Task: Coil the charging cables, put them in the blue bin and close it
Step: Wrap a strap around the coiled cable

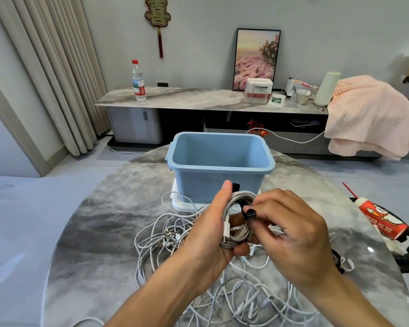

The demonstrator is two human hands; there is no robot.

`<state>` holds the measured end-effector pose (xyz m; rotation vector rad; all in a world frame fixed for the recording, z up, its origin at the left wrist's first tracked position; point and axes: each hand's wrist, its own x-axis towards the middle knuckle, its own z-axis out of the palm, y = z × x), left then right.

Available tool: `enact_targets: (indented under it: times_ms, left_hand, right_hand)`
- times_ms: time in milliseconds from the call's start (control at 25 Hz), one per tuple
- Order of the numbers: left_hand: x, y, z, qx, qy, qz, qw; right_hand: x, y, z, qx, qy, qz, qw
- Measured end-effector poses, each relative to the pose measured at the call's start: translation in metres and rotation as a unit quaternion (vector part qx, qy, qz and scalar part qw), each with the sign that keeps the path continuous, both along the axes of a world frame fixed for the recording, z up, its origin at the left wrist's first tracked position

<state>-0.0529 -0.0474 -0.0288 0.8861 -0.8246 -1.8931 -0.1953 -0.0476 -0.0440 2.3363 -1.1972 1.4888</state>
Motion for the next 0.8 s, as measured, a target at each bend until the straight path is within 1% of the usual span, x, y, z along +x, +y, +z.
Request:
enact_targets:
  times_ms: [160,240,320,400,480,560,680,720,800]
  left_hand:
    - [-0.003,0.002,0.0,-0.014,-0.015,-0.002,1.0]
    - [-0.003,0.002,0.0,-0.022,-0.02,0.005,1.0]
    - [-0.002,0.001,0.0,-0.032,-0.029,0.006,0.999]
    - [-0.001,0.001,0.001,-0.038,-0.034,0.007,0.999]
    - [0.0,0.002,0.002,-0.043,-0.035,0.014,0.998]
    - [0.0,0.001,0.002,-0.047,-0.04,0.02,0.998]
    - [0.003,0.0,0.002,-0.053,-0.043,0.025,0.997]
    - [0.003,0.0,0.002,-0.054,-0.044,0.024,0.997]
    - [0.002,0.0,0.002,-0.055,-0.044,0.02,0.997]
  right_hand:
    - [0.004,0.002,-0.001,-0.007,-0.009,-0.033,0.999]
    - [0.005,0.002,0.0,-0.001,-0.02,-0.029,0.999]
    - [0.003,0.003,0.003,0.014,-0.045,-0.011,0.999]
    - [0.002,0.003,0.009,0.053,-0.092,-0.002,0.994]
    - [0.002,0.004,0.011,0.123,-0.164,0.0,0.979]
    - [0.003,0.004,0.012,0.202,-0.232,0.014,0.951]
    - [0.005,0.006,0.016,0.302,-0.317,0.097,0.894]
    - [0.005,0.007,0.017,0.312,-0.328,0.115,0.884]
    - [0.005,0.008,0.019,0.288,-0.307,0.115,0.9]
